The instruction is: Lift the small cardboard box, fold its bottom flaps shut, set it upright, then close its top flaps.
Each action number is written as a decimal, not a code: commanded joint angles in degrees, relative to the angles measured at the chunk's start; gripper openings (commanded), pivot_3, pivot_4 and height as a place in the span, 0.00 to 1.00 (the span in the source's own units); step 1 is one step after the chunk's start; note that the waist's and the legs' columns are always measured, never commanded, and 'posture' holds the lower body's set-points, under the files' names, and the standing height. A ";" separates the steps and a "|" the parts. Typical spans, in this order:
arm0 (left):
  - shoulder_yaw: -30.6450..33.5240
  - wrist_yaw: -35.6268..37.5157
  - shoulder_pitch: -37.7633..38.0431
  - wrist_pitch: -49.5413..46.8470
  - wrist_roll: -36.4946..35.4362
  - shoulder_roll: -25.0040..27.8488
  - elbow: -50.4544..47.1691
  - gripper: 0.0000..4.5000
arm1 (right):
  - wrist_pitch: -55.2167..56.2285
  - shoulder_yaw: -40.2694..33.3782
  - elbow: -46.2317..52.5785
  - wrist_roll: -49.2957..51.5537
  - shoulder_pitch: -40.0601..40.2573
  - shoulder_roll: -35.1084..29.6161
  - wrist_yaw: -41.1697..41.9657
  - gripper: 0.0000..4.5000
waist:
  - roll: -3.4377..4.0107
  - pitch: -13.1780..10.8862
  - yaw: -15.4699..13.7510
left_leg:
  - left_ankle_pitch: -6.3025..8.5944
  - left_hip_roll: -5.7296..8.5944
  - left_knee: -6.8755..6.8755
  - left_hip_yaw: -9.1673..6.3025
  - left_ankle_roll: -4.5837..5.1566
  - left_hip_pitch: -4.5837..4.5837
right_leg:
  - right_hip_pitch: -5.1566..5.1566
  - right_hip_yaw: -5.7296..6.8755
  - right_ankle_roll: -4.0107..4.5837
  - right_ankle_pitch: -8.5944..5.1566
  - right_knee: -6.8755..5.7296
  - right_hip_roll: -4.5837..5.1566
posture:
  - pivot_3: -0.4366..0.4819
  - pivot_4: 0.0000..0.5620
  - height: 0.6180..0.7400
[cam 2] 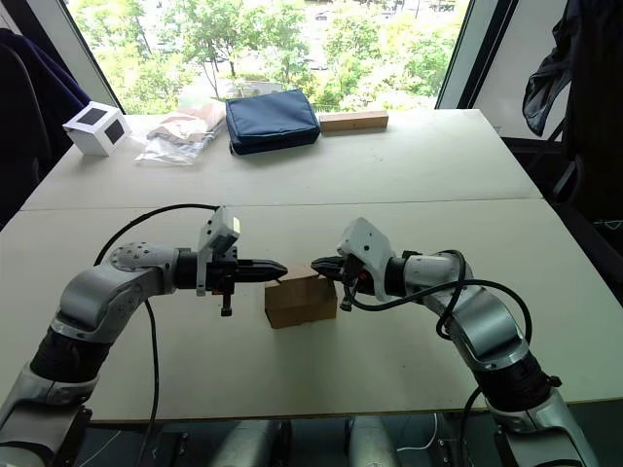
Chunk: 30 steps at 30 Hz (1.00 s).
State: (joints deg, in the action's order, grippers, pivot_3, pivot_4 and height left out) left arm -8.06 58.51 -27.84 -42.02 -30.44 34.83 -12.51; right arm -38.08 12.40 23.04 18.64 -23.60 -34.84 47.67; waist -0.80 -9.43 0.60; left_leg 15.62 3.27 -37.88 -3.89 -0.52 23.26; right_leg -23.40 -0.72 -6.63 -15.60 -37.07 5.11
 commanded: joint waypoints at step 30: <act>22.09 -14.40 14.52 -11.29 -9.95 3.63 -12.30 0.01 | -7.91 -25.43 6.78 19.72 10.70 -0.95 -1.90 0.00 | 0.02 0.00 0.01 | 0.01 -0.01 0.06 -0.03 0.00 0.00 | 0.00 -0.01 0.00 0.00 0.02 0.13 | 0.48 0.27 1.00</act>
State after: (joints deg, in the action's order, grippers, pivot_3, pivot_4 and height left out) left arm 10.92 44.46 -15.55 -52.07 -38.58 37.19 -21.47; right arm -44.89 -10.06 27.01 35.61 -14.70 -34.61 45.48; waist -0.78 -9.43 0.61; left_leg 15.63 3.26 -37.80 -3.92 -0.52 23.25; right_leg -23.41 -0.75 -6.63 -15.60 -37.04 5.25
